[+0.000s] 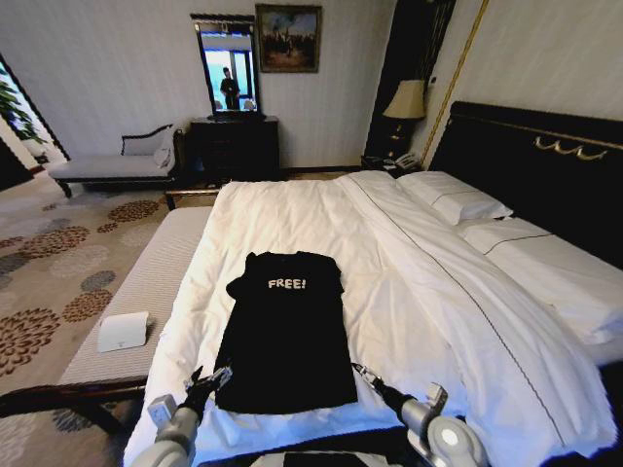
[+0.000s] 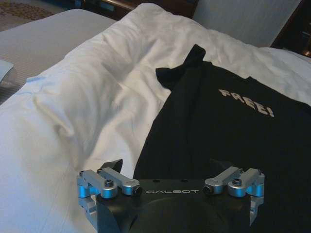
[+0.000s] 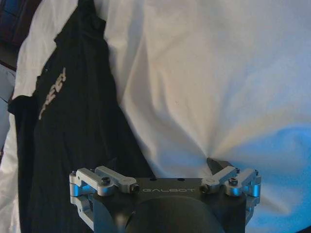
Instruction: Fold the clothes on the bed.
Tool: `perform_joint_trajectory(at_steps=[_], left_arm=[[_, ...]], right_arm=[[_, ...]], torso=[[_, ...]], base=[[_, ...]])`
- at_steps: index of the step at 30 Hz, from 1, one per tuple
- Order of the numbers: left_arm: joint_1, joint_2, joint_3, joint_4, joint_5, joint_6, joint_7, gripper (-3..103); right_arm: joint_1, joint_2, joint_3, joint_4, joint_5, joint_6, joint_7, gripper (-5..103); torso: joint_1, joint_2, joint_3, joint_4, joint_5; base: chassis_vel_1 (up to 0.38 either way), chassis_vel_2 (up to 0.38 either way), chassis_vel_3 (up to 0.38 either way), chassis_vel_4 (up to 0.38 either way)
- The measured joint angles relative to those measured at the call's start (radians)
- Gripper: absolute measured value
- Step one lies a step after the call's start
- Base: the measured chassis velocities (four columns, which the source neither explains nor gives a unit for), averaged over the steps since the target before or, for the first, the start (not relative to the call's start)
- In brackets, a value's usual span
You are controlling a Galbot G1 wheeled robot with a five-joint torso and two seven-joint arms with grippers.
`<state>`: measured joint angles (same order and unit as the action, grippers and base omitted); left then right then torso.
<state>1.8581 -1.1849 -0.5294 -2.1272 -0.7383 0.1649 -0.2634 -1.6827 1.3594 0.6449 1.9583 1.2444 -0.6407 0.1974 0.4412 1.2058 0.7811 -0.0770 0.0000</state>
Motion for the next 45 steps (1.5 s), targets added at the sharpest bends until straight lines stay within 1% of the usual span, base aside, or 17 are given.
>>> perform_joint_trajectory(at_steps=[5,8,13,16,17,19,21,22,25,28,31,32,33,34,37,40,45], left_arm=[[0.000,-0.004,0.000,0.004,0.016,-0.004,0.002,100],[-0.003,-0.005,0.002,0.004,0.023,-0.004,0.003,100],[-0.013,-0.004,0.004,0.009,0.024,-0.004,0.003,100],[-0.032,0.006,-0.008,0.017,0.018,-0.004,0.003,100],[-0.032,0.006,-0.008,0.017,0.018,-0.004,0.003,100],[-0.047,0.015,-0.020,0.018,0.004,-0.002,0.002,100],[-0.059,0.021,-0.026,0.018,-0.006,0.001,0.001,100],[-0.059,0.021,-0.026,0.018,-0.006,0.001,0.001,100],[-0.069,0.020,-0.026,0.018,-0.011,0.004,-0.003,100],[-0.070,0.017,-0.022,0.017,-0.011,0.005,-0.003,100],[-0.065,0.010,-0.018,0.015,-0.011,0.005,-0.004,100],[-0.065,0.010,-0.018,0.015,-0.011,0.005,-0.004,100],[-0.062,0.008,-0.018,0.014,-0.011,0.005,-0.004,100],[-0.058,0.007,-0.019,0.013,-0.011,0.005,-0.004,100],[-0.046,0.006,-0.025,0.010,-0.011,0.004,-0.004,100],[-0.032,0.005,-0.030,0.005,-0.011,0.002,-0.002,100],[-0.002,0.002,-0.032,0.007,-0.012,-0.006,0.004,100]], right_arm=[[-0.008,0.008,0.005,-0.001,0.008,-0.009,0.006,102],[-0.030,0.019,0.005,0.014,0.009,-0.019,0.005,97],[-0.033,0.040,-0.006,0.024,0.007,-0.033,0.005,95],[-0.037,0.049,-0.013,0.027,0.001,-0.038,0.008,83],[-0.037,0.049,-0.013,0.027,0.001,-0.038,0.008,83],[-0.045,0.050,-0.012,0.038,0.004,-0.041,0.009,71],[-0.053,0.049,-0.012,0.050,0.005,-0.045,0.009,66],[-0.053,0.049,-0.012,0.050,0.005,-0.045,0.009,66],[-0.060,0.053,-0.015,0.060,0.002,-0.047,0.012,49],[-0.063,0.057,-0.016,0.065,0.002,-0.048,0.015,44],[-0.073,0.059,-0.016,0.083,0.004,-0.051,0.018,27],[-0.073,0.059,-0.016,0.083,0.004,-0.051,0.018,27],[-0.077,0.059,-0.016,0.089,0.005,-0.052,0.018,21],[-0.080,0.059,-0.017,0.093,0.006,-0.053,0.018,21],[-0.085,0.062,-0.019,0.102,0.006,-0.054,0.022,5],[-0.086,0.064,-0.017,0.111,0.008,-0.054,0.026,1],[-0.088,0.063,-0.001,0.140,0.031,-0.055,0.041,0]], torso=[[0.000,0.000,0.000,0.0000,-0.0002],[0.000,0.000,0.000,-0.0002,-0.0001],[0.000,0.000,0.000,-0.0001,-0.0001],[0.000,0.000,0.000,-0.0001,-0.0001],[0.000,0.000,0.000,-0.0001,-0.0001],[0.000,0.000,0.000,-0.0001,-0.0001],[0.000,0.000,0.000,-0.0001,0.0000],[0.000,0.000,0.000,-0.0001,0.0000],[0.000,0.000,0.000,-0.0002,0.0000],[0.000,0.000,0.000,-0.0001,0.0000],[0.000,0.000,0.000,-0.0001,-0.0001],[0.000,0.000,0.000,-0.0001,-0.0001],[0.000,0.000,0.000,0.0000,0.0000],[0.000,0.000,0.000,0.0000,-0.0001],[0.000,0.000,0.000,-0.0001,0.0000],[0.000,0.000,0.000,-0.0001,0.0000],[0.000,0.000,0.000,0.0000,0.0000]], base=[[0.000,0.000,0.000,0.000],[0.000,0.000,0.000,0.000],[0.000,0.000,0.000,0.000],[0.000,0.000,0.000,0.000],[0.000,0.000,0.000,0.000],[0.000,0.000,0.000,0.000],[0.000,0.000,0.000,0.000],[0.000,0.000,0.000,0.000],[0.000,0.000,0.000,0.000],[0.000,0.000,0.000,0.000],[0.000,0.000,0.000,0.000],[0.000,0.000,0.000,0.000],[0.000,0.000,0.000,0.000],[0.000,0.000,0.000,0.000],[0.000,0.000,0.000,0.000],[0.000,0.000,0.000,0.000],[0.000,0.000,0.000,0.000]])
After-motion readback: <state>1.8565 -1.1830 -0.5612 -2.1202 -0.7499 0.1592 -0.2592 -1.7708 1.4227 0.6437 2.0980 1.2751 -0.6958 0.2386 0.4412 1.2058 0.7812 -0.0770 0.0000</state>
